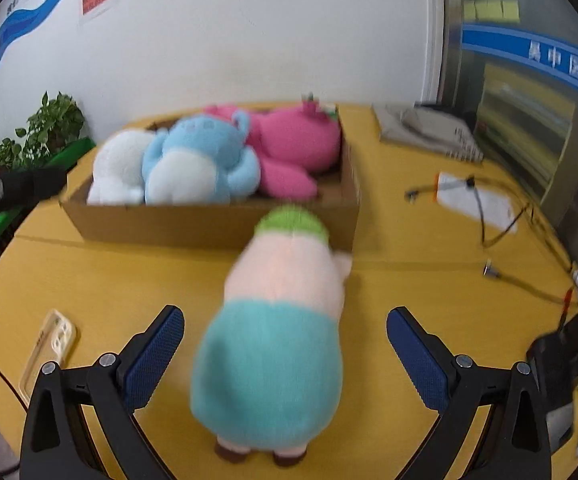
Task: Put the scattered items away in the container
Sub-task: 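Move both grippers to the pink-and-teal pig plush and close on it, then lift the pig plush with both grippers and lower it into the box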
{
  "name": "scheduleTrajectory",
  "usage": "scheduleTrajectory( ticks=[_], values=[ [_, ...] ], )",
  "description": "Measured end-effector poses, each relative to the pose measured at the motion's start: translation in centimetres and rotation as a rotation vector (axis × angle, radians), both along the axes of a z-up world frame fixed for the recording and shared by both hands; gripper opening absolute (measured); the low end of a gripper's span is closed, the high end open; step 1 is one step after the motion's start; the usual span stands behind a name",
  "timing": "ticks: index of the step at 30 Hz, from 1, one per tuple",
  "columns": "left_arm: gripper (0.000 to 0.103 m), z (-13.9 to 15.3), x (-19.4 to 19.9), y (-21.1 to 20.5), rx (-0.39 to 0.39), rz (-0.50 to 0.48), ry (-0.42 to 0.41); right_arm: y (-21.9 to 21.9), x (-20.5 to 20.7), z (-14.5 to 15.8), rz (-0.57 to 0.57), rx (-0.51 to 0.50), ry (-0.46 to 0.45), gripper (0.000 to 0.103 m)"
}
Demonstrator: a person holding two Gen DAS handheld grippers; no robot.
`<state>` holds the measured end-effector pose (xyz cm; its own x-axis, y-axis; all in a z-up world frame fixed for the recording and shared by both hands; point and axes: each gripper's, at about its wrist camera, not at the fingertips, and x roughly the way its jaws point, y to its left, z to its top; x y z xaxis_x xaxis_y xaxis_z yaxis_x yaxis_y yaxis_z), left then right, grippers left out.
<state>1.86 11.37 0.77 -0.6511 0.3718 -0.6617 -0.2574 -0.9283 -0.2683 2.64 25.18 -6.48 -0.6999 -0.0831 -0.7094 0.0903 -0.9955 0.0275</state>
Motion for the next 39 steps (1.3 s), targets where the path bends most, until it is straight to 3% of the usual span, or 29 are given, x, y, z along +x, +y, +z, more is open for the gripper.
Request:
scheduleTrajectory(
  ticks=[8,11,13,19,21,25,31,36,39],
  values=[
    [0.081,-2.8,-2.9,3.5,0.034,-0.091,-0.077,0.5,0.3,-3.0,0.032,-0.078,-0.042,0.101],
    [0.081,-4.5,-5.2,4.9,0.064,-0.133,-0.125,0.7,0.6,-3.7,0.062,-0.125,-0.054,0.087],
    [0.081,-6.3,-6.9,5.9,0.076,-0.171,-0.182,0.7,0.9,-4.0,0.069,-0.121,-0.045,0.085],
    [0.079,-9.4,-9.0,8.0,0.161,-0.264,-0.25,1.5,1.8,-4.5,0.089,-0.159,-0.039,0.082],
    [0.062,-9.4,-9.1,8.2,0.196,-0.309,-0.265,2.1,1.9,-4.6,0.095,-0.191,-0.04,0.08],
    [0.051,-8.4,-8.3,8.4,0.163,-0.359,-0.244,1.8,2.0,-4.5,0.146,-0.181,-0.024,0.073],
    [0.046,-6.4,-7.6,6.5,0.2,-0.354,-0.222,1.1,2.6,-3.3,0.213,-0.181,0.033,0.067],
    [0.046,-0.6,-8.1,5.1,0.215,-0.355,-0.077,0.0,2.0,1.0,0.247,-0.144,0.147,0.067],
    [0.046,4.0,-10.6,4.1,0.215,-0.353,0.028,-0.2,0.0,4.8,0.274,-0.123,0.236,0.067]
  ],
)
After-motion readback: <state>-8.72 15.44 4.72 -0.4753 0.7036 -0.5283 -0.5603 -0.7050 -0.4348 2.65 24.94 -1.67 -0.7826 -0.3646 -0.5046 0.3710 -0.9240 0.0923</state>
